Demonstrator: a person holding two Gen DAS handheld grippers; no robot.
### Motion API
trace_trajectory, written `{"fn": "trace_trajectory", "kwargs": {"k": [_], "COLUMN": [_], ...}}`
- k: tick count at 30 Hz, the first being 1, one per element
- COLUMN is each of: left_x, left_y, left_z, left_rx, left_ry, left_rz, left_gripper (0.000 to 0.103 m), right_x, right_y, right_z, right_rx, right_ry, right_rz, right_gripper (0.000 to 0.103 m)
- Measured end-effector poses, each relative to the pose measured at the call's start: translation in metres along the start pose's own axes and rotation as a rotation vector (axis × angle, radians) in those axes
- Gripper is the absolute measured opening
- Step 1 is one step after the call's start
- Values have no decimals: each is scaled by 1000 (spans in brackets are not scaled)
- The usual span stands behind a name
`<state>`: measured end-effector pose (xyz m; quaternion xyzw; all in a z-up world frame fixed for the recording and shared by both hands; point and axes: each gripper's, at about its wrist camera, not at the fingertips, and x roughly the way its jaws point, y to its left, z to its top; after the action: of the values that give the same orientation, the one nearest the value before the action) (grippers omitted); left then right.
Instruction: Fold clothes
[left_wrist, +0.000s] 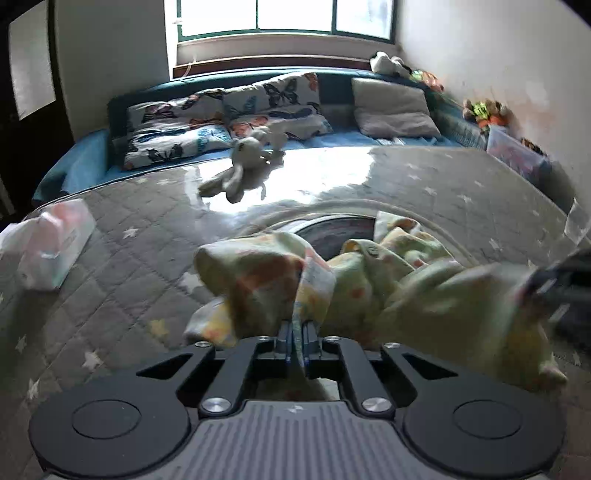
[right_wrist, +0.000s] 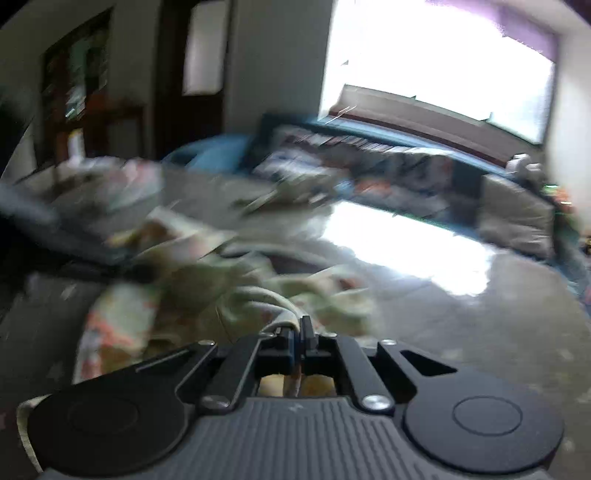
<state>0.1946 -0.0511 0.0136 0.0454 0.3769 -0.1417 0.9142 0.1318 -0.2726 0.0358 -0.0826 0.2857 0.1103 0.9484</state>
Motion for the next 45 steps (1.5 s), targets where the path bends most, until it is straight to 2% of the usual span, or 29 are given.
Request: {"fn": "trace_trajectory", "kwargs": {"k": [3, 6, 11, 15, 18, 21, 24, 28, 31, 35, 40, 42, 45], "left_x": [-20, -44, -89, -117, -120, -115, -107, -98, -92, -76, -40, -25, -5], "left_y": [10, 21, 50, 78, 88, 89, 74, 45, 23, 1, -17, -20, -21], "left_z": [-8, -19, -57, -98, -115, -111, -97, -77, -59, -34, -12, -10, -7], "left_rx": [-21, -53, -151, -248, -248, -235, -189, -114, -40, 19, 86, 104, 127], "left_ry": [-33, -57, -63, -7, 43, 52, 22, -20, -63, -85, -60, -35, -4], "left_rz": [2, 6, 34, 64, 111, 115, 90, 57, 56, 37, 49, 46, 57], "left_gripper": [5, 5, 5, 5, 5, 8, 12, 43, 48, 49, 49, 46, 29], "right_x": [-32, -58, -75, -73, -79, -86, -88, -82, -68, -44, -22, -15, -4], "right_y": [-35, -69, -111, -129, -129, -120, -107, -86, -66, -45, -26, -21, -17], "right_z": [-5, -20, -60, -87, -98, -97, -85, -64, -52, -43, -39, -37, -38], "right_rx": [75, 156, 254, 311, 332, 315, 281, 230, 181, 137, 106, 98, 98], "right_ry": [-45, -45, 48, 157, 186, 166, 133, 99, 91, 106, 122, 124, 132], "right_rz": [-107, -215, -333, -366, -355, -334, -293, -212, -142, -78, -21, -4, 20], "right_gripper": [2, 2, 3, 16, 32, 38, 45, 48, 49, 49, 49, 50, 50]}}
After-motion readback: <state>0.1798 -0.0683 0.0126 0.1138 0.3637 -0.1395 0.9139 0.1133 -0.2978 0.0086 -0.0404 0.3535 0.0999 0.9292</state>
